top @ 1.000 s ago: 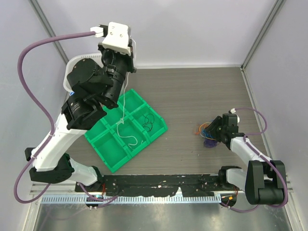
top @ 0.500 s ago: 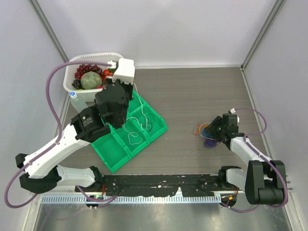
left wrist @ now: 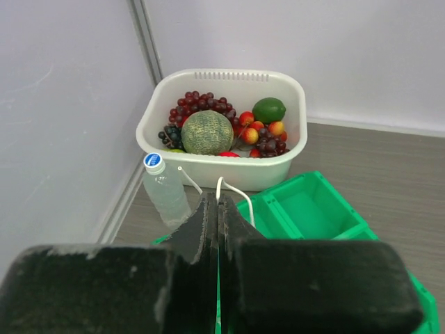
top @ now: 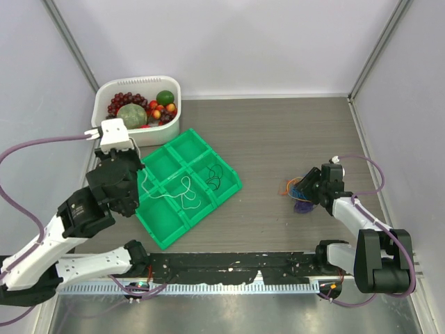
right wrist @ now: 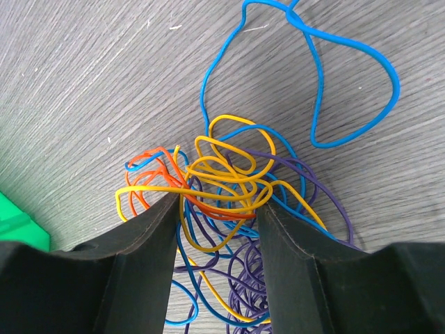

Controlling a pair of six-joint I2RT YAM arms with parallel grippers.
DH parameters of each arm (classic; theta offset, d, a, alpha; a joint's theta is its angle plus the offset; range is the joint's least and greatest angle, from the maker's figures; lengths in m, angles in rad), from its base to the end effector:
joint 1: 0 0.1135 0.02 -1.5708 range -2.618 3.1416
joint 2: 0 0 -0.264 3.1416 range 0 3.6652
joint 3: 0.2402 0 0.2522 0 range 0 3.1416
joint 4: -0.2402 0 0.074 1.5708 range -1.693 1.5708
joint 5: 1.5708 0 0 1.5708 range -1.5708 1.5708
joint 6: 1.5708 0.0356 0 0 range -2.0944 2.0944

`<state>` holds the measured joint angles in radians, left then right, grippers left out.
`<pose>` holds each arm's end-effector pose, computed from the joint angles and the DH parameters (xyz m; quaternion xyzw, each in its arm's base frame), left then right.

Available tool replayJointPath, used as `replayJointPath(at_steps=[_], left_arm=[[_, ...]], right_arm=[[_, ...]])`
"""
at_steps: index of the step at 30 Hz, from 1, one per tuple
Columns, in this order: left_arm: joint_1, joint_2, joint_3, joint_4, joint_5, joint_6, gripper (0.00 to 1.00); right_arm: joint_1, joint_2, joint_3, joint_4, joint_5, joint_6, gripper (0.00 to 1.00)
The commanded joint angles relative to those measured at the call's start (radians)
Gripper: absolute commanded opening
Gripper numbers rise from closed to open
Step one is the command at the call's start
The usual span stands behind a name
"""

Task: Untangle the cables

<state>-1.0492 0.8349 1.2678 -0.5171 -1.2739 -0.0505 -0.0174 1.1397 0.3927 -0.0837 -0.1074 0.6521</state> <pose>0.0913 -0.0906 0.4593 -0.0699 0.7123 0.0890 0.6927 0.2040 0.0003 0.1502 0.2875 0.8857 0.1602 0.3275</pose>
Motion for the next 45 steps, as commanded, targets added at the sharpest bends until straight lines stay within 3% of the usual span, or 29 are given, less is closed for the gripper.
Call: replayJointPath(at_steps=[1,6,10,14,19,24,31,36,41,45], left_arm=[[0.006,0.041,-0.030,-0.047,0.036,-0.164,0.00],[0.006,0.202,-0.068,0.005,0.218,-0.224,0.00],[0.009,0.375,0.030,0.028,0.283,-0.227,0.00],[0.028,0.443,0.074,0.075,0.326,-0.219,0.00],[0.087,0.441,0.006,0.055,0.389,-0.363,0.00],[0.150,0.388,-0.160,-0.058,0.384,-0.589,0.00],[0.307,0.374,-0.375,-0.087,0.549,-0.822,0.00],[0.393,0.493,-0.384,0.003,0.714,-0.815,0.00],[0.396,0.633,-0.286,-0.073,0.755,-0.824,0.00],[0.397,0.606,-0.298,-0.121,0.772,-0.835,0.02]], right_arm=[[-0.003,0.015,-0.011,-0.025,-0.002,-0.014,0.53],[-0.003,0.026,-0.006,-0.024,-0.009,-0.019,0.53],[-0.003,0.017,-0.008,-0.028,-0.008,-0.019,0.53],[-0.003,0.003,-0.012,-0.031,-0.003,-0.019,0.53],[-0.003,-0.001,-0.014,-0.030,-0.005,-0.017,0.53],[-0.003,0.006,-0.012,-0.024,-0.017,-0.023,0.52],[-0.003,0.028,-0.008,-0.016,-0.032,-0.026,0.52],[-0.003,0.015,-0.014,-0.014,-0.034,-0.025,0.52],[-0.003,0.005,-0.015,-0.021,-0.031,-0.026,0.52],[-0.004,-0.008,-0.018,-0.021,-0.031,-0.026,0.52]])
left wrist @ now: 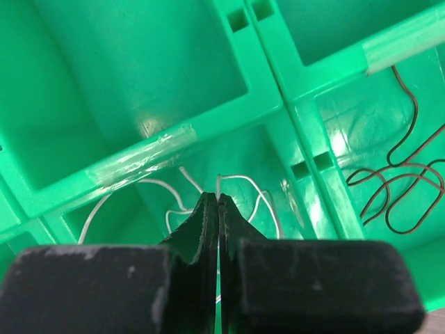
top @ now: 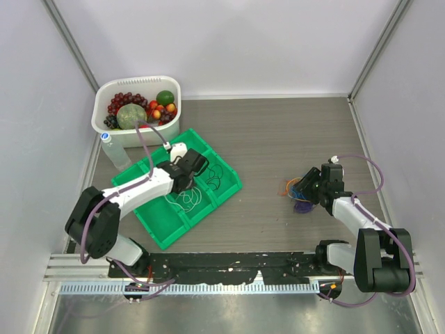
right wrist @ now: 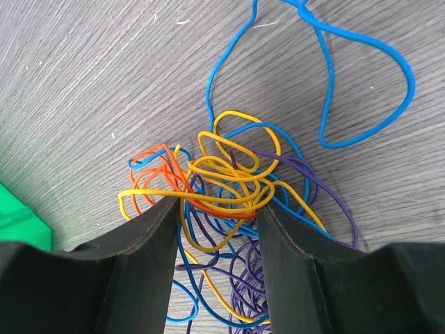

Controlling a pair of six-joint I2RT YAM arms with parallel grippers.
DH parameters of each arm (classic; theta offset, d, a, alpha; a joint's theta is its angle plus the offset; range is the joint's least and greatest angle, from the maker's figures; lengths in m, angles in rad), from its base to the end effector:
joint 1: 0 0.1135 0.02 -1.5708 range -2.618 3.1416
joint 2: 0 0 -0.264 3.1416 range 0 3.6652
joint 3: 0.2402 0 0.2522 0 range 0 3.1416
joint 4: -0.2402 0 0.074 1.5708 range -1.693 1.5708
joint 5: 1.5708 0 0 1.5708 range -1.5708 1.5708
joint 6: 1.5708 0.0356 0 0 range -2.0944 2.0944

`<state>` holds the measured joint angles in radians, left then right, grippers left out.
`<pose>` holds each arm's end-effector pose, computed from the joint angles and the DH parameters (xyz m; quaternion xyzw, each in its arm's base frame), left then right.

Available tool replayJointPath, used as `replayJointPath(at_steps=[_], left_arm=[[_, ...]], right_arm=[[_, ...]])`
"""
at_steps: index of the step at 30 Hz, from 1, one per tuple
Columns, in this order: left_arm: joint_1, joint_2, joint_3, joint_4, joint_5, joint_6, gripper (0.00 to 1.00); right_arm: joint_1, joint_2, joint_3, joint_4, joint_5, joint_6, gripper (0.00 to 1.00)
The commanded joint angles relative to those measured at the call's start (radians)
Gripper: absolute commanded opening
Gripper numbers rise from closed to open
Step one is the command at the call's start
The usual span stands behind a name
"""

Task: Untangle the cables

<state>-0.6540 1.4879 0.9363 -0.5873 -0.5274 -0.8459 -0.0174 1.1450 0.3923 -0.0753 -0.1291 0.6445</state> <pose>0.2348 -0.1574 0.2042 -0.1459 0.9333 0.0453 0.3249 0.2047 0.0010 0.1497 0.2800 0.8870 0.1689 0.3260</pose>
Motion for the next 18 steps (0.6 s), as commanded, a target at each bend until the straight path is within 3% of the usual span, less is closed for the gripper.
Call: replayJointPath(at_steps=[1,4,8,10,15,18], left_arm=[[0.001,-0.073,0.026,-0.057,0.029,-0.038,0.09],[0.001,-0.168,0.006,-0.063,0.059,-0.010,0.40],[0.001,-0.313,-0.022,-0.029,0.133,0.065,0.70],[0.001,-0.376,-0.030,-0.019,0.142,0.082,0.79],[0.002,-0.423,-0.028,-0.083,0.121,0.105,0.84],[0.002,-0.429,-0.043,-0.158,0.115,0.065,0.79]], right_arm=[[-0.003,-0.013,-0.018,-0.029,-0.010,-0.020,0.52],[-0.003,-0.010,-0.018,-0.024,-0.014,-0.020,0.52],[-0.003,0.013,-0.012,-0.017,-0.026,-0.023,0.52],[-0.003,0.018,-0.012,-0.018,-0.029,-0.025,0.52],[-0.001,0.006,-0.017,-0.009,-0.043,-0.029,0.52],[-0.001,0.002,-0.020,-0.009,-0.053,-0.034,0.52]])
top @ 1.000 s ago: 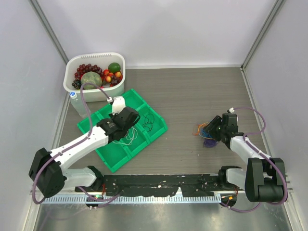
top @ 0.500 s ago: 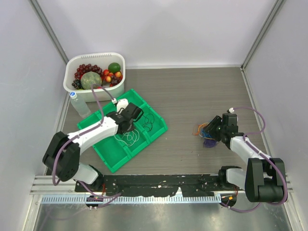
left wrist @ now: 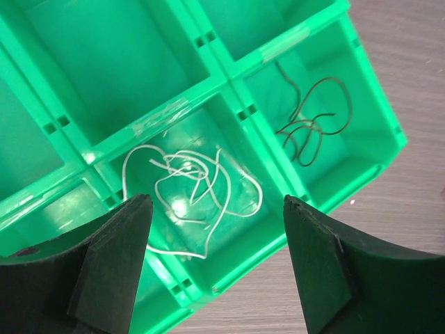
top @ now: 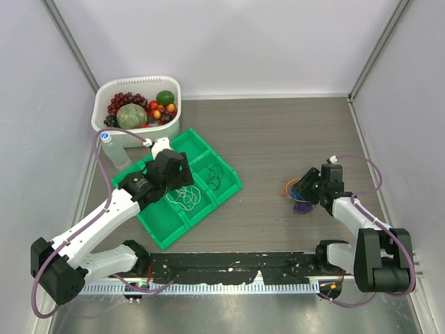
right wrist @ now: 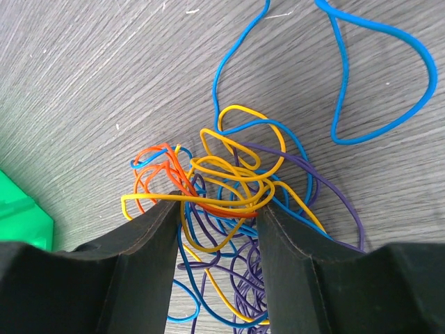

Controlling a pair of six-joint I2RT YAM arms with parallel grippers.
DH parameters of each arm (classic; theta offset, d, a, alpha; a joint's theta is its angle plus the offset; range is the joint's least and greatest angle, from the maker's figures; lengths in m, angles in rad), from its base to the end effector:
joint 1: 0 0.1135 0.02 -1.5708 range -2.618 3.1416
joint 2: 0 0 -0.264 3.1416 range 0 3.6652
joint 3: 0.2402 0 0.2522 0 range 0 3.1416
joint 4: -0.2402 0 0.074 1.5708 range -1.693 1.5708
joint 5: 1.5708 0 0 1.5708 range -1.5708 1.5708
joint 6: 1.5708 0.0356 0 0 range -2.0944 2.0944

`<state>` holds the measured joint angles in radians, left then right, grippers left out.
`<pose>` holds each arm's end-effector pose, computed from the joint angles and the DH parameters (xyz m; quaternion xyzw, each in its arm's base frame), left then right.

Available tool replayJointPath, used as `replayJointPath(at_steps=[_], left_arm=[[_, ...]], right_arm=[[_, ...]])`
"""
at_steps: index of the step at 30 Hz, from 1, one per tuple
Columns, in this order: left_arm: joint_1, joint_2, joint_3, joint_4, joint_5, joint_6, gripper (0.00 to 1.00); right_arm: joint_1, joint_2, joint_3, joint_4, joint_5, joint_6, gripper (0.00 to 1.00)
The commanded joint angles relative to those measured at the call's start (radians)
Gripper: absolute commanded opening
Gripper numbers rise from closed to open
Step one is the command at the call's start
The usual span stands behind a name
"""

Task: Untangle the cables

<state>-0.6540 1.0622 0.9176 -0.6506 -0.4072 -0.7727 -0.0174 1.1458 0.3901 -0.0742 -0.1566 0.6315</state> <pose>0.1810 -0.1209 0.2920 -0.1301 0.9005 -0.1008 0.4025 0.2043 0.0020 0.1491 0.2694 0.8898 0.1786 0.3220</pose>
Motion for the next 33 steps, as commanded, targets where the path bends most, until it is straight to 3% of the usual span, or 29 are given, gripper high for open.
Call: replayJointPath(at_steps=[1,12,23,30,33], left_arm=[[0.004,-0.008,-0.040,-0.102,-0.001,-0.019,0.77],[0.001,-0.079,-0.158,-0.049,-0.030,-0.096,0.64],[0.004,-0.056,-0.178,-0.038,-0.035,-0.103,0.49],[0.002,-0.048,-0.192,-0.061,-0.045,-0.102,0.47],[0.001,-0.051,-0.201,-0.040,-0.042,-0.102,0.41]], right_arm=[[-0.001,-0.001,-0.019,-0.009,-0.027,-0.023,0.52],[-0.001,0.000,-0.022,0.001,-0.044,-0.026,0.51],[-0.001,-0.003,-0.023,0.005,-0.050,-0.026,0.51],[-0.001,-0.012,-0.027,0.005,-0.050,-0.027,0.51],[-0.001,-0.009,-0.027,0.005,-0.055,-0.026,0.51]])
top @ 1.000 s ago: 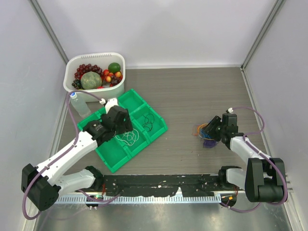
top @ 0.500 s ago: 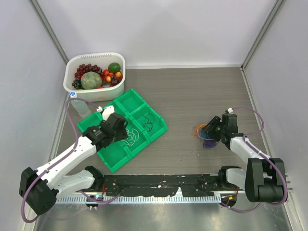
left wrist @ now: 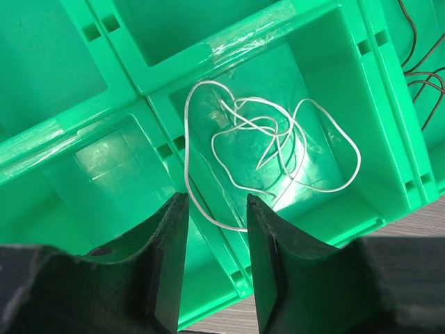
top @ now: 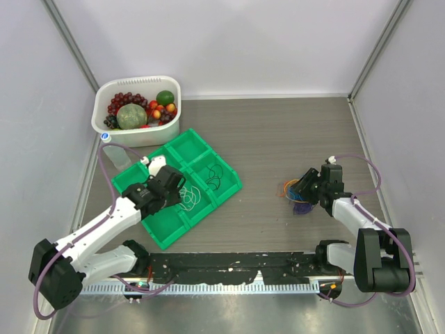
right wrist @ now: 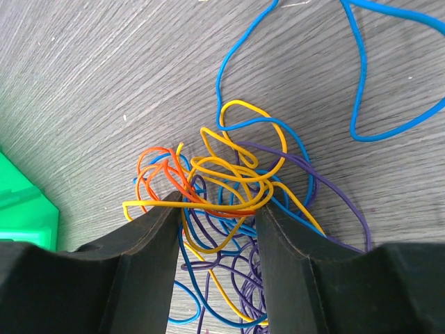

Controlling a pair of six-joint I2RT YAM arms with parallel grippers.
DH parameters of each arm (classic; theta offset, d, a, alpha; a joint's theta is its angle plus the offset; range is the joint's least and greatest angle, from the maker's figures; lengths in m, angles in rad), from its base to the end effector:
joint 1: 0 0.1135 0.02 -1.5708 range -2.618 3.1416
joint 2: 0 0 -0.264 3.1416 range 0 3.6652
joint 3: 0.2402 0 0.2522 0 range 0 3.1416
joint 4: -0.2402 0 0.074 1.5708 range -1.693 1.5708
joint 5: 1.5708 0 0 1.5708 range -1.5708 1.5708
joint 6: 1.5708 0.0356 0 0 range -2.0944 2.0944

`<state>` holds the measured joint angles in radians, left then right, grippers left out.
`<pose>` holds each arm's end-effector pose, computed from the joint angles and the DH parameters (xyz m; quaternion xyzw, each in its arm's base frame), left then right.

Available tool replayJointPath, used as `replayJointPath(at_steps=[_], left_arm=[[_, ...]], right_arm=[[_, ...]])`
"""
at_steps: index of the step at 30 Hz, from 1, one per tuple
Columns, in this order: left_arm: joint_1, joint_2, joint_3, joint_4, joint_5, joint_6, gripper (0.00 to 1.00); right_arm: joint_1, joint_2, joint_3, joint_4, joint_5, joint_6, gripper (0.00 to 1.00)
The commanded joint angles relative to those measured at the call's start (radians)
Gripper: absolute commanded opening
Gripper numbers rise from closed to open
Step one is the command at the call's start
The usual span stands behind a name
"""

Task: Untangle the cables

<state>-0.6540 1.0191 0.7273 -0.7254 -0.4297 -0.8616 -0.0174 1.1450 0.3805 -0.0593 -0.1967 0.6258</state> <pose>0.1594 -0.1035 0.2348 -0.1553 0.9287 -0.0346 0.3349 0.2034 0.0034 0.1478 0.2589 0.8904 0.1960 0.3191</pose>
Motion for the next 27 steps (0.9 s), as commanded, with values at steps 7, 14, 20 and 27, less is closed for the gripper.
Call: replayJointPath(at_steps=[7,14,20,27], left_arm=[[0.002,0.013,0.007,0.055,-0.007,0.007,0.11],[0.002,0.048,0.029,0.132,0.054,0.064,0.00],[0.002,0.150,0.112,0.100,0.071,0.088,0.00],[0.002,0.099,0.100,0.078,0.032,0.090,0.00]], right_arm=[[-0.001,-0.004,-0.015,-0.010,-0.017,-0.023,0.50],[-0.001,-0.004,-0.015,-0.010,-0.017,-0.021,0.50],[-0.001,0.004,-0.014,-0.007,-0.023,-0.024,0.50],[-0.001,0.001,-0.014,-0.008,-0.021,-0.023,0.50]])
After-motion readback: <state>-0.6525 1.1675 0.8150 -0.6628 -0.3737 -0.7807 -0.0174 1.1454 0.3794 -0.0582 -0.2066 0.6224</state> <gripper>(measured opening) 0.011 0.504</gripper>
